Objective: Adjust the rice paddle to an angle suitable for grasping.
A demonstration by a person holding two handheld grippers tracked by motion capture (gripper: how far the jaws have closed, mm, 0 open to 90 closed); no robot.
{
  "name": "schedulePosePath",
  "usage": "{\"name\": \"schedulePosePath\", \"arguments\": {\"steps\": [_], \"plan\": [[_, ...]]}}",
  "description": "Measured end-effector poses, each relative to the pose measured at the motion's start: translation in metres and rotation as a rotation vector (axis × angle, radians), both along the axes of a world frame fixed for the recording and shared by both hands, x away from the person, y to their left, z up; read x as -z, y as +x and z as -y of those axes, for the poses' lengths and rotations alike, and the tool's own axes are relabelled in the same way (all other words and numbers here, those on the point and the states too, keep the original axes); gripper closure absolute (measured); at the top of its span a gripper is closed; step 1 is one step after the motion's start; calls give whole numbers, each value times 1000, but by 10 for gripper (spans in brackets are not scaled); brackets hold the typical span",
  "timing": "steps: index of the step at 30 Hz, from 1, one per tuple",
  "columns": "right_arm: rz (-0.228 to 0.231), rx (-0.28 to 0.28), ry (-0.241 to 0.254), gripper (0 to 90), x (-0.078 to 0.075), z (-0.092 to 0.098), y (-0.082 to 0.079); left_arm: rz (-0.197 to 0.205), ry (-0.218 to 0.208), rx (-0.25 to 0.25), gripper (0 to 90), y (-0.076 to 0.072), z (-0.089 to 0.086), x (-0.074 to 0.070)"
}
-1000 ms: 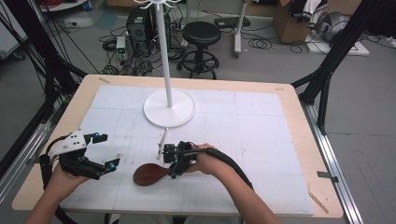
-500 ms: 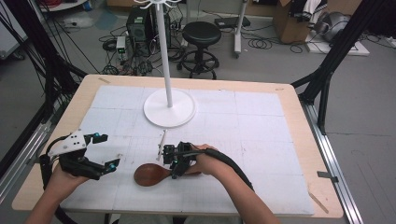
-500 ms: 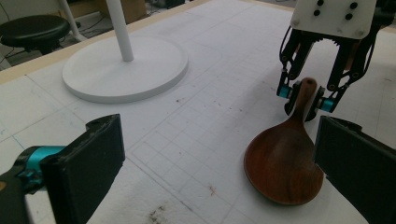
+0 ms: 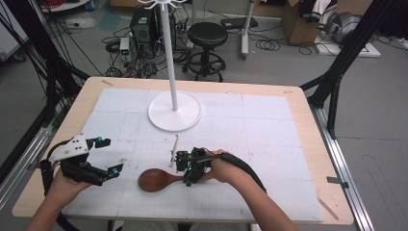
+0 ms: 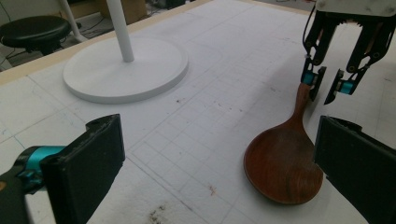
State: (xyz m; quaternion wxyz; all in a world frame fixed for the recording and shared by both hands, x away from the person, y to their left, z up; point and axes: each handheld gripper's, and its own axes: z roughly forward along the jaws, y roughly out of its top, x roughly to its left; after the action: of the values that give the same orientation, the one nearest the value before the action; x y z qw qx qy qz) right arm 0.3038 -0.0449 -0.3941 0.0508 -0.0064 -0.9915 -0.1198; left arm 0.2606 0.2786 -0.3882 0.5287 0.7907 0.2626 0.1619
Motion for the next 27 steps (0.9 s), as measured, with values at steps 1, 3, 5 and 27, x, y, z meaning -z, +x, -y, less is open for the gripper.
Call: {"name": "schedulePosePath", "arguments": {"steps": [1,3,5,27], "plan": [[-4,-2,-16,845,1,1,-1,0,0,0,30,0,0,0],[-7,3,-32,871,2,2,-2,0,0,0,30,0,0,0],[-7,-2,-55,894,4,3,-3,1,0,0,30,0,0,0],[77,74,-145,895,17,6,10,-3,5,0,30,1,1,1]]}}
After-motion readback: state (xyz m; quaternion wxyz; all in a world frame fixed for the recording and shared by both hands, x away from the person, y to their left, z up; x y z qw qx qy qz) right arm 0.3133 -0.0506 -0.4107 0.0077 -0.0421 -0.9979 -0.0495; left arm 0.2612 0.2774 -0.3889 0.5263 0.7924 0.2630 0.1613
